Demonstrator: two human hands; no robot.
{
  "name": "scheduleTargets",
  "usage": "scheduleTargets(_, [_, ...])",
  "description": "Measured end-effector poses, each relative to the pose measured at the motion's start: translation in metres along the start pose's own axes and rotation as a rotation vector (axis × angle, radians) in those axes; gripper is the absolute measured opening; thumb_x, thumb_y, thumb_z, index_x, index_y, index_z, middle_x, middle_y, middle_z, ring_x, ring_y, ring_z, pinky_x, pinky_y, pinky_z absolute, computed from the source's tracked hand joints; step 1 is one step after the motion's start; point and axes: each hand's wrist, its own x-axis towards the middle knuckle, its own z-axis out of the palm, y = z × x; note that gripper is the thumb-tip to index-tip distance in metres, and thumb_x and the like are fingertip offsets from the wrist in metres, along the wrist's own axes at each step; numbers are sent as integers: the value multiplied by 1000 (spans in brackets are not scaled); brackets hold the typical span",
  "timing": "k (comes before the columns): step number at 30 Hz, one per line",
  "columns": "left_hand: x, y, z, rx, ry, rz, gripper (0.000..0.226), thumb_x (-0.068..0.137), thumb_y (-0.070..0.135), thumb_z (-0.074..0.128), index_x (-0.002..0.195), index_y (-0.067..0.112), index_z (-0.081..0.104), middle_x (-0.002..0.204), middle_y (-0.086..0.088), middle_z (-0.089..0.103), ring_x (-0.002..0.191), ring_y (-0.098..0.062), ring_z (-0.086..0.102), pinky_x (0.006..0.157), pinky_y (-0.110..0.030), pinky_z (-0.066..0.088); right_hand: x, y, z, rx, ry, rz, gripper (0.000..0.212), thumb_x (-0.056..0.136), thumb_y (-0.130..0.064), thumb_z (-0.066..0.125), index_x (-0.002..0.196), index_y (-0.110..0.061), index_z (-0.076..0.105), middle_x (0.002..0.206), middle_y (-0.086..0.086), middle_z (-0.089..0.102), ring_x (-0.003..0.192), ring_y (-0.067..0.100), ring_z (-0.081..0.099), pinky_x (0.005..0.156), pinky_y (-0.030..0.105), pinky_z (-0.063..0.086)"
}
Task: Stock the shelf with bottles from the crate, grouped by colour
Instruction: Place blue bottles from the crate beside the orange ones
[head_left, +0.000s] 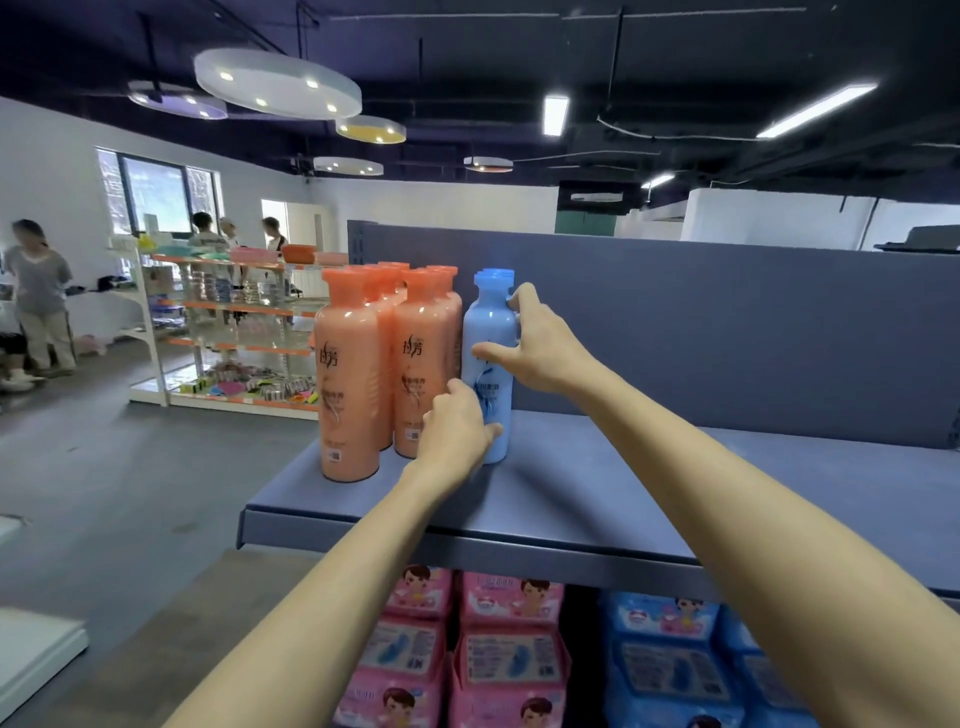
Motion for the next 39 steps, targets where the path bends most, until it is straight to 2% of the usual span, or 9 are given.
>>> scheduleTargets(7, [-2,1,-1,20,-9,6,48,91,27,67,119,-1,39,124,-24,53,115,-45,51,86,-44,44,-1,-2,2,5,2,17,55,89,-37,70,122,-13,34,112,10,51,86,22,51,59,23,38])
scheduleTargets(11, [-6,2,-9,56,-35,9,51,90,32,67,119,-3,43,121,-23,54,112,-41,54,84,-41,45,-14,-14,2,12,-28,82,55,94,-36,64,130,-14,29,110,15,59,94,32,62,72,38,52])
scheduleTargets(17, [-36,-13,-18,191,41,88,39,87,33,68,102,6,45,108,-18,57,101,-41,56,72,-37,40,-58,-11,-7,-48,-30,169,72,89,-46,67,140,-13,28,108,6,56,92,26,59,76,39,54])
scheduleTargets(20, [-52,-13,-23,291,92,190,40,85,33,70,99,11,41,103,-15,60,95,-40,59,68,-37,41,-79,-4,-9,-164,-44,172,78,89,-45,68,145,-12,23,114,13,61,98,31,61,83,45,55])
scheduleTargets(25, [-83,8,-37,409,125,328,43,86,39,67,110,12,45,100,-8,60,92,-32,62,64,-35,41,-113,-14,-19,-250,-41,110,63,89,-39,69,137,-14,35,117,12,63,101,32,61,85,45,53])
scheduleTargets(29, [-138,8,-34,411,95,459,43,86,52,59,107,16,48,98,0,61,94,-26,60,70,-37,49,-177,-11,-19,-286,-39,-43,50,88,-33,69,130,-20,45,119,6,63,107,26,62,89,44,50])
scheduleTargets(31, [-155,5,-24,453,47,497,40,86,53,57,101,18,45,96,1,60,94,-27,59,68,-35,44,-204,-8,-17,-301,-36,-80,48,88,-30,67,130,-21,47,124,2,60,110,24,61,89,43,49])
scheduleTargets(34, [-164,2,-4,452,-16,474,37,86,50,57,97,18,43,95,0,60,93,-30,59,65,-34,37,-228,-1,-16,-321,-4,-66,46,88,-26,67,130,-19,49,130,0,54,106,25,61,85,41,49])
scheduleTargets(39, [-182,-12,38,424,-72,468,37,86,51,57,103,20,46,98,3,61,94,-27,61,70,-36,46,-264,22,-6,-296,-5,-31,42,89,-29,66,127,-18,52,125,-2,53,99,25,61,84,42,49])
